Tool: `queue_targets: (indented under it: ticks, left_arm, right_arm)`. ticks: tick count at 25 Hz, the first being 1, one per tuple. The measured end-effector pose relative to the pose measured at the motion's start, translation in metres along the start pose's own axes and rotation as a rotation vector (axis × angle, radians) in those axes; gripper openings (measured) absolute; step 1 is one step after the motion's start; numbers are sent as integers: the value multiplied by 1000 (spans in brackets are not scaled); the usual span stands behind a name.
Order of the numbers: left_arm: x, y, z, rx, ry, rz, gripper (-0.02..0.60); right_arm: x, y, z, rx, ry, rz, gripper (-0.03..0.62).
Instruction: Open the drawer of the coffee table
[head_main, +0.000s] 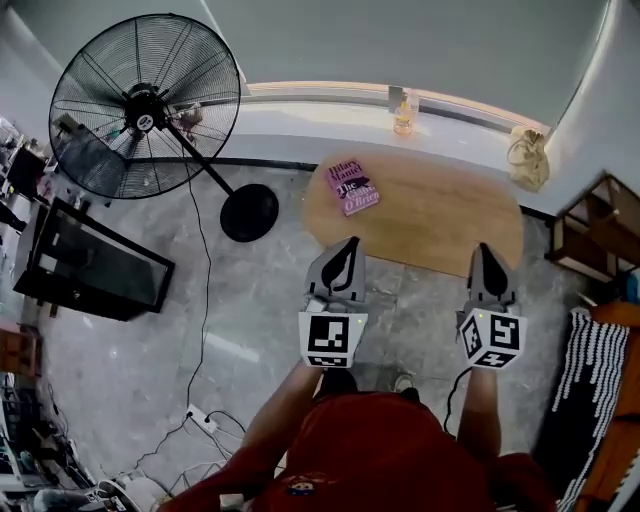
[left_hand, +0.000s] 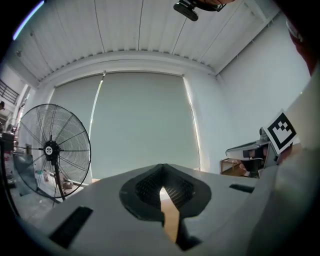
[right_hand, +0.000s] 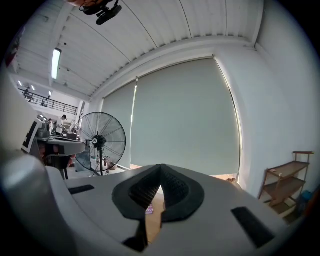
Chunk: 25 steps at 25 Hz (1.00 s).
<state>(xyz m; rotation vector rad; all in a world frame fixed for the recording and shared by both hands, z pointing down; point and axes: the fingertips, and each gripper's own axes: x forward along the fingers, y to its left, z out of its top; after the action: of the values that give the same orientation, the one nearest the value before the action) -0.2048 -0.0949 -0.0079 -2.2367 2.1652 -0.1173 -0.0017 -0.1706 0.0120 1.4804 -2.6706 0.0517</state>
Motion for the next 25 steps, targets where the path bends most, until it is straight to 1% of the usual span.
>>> queue_targets:
  ticks: [4,6,11,14,25]
  left_arm:
    - [4,35,-3,49,-5,-82,6]
    - [7,48,-4,64,-10,-111,6]
    - [19,66,-9,11,-20,-132,6]
    - [29,60,-12,-6,-16,-135,6]
    - [52,-1,0,0,-32,-176,6]
  right_arm:
    - [18,33,5,-6,7,-63,-3]
    - [23,43,9,-9,7,-90,-3]
    - [25,49,10,-14,-2,-148,-3]
    - [19,40,10,-23,-1,-162,-3]
    - [-4,-21,10,-18,0,-204,-3]
